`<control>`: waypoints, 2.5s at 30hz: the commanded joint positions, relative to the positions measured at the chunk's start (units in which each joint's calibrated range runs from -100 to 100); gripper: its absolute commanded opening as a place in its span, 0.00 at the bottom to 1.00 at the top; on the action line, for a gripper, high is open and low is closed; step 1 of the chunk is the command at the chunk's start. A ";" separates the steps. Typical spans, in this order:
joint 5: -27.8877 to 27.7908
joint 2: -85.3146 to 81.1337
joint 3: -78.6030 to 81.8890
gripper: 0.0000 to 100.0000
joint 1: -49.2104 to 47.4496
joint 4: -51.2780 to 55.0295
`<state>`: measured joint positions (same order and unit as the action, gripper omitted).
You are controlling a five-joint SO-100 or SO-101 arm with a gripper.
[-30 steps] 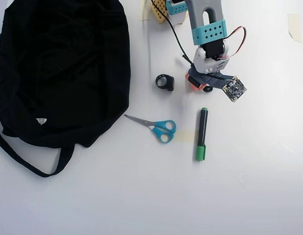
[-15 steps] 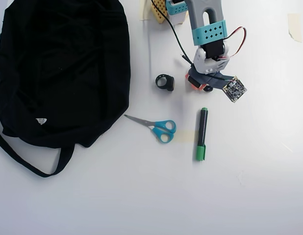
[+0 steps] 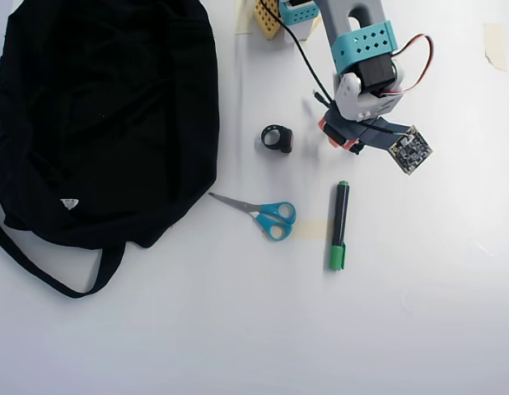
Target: Put the cable into the black bag
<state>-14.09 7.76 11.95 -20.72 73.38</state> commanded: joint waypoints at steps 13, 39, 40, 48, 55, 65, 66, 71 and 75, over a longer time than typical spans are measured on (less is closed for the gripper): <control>1.09 -1.79 -19.32 0.02 3.14 19.56; 1.14 -6.77 -25.52 0.02 18.33 25.85; 1.30 -6.85 -25.52 0.02 19.37 25.85; 1.45 -6.77 -25.43 0.02 27.75 25.76; 3.29 -6.93 -25.61 0.02 35.98 25.76; 3.29 -6.85 -26.15 0.02 46.15 25.50; 3.29 -6.85 -25.97 0.02 47.57 25.24; 5.54 -6.10 -25.52 0.02 56.40 20.76; 10.31 -5.69 -25.52 0.02 61.18 16.11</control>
<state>-7.11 3.94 -12.03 37.25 93.13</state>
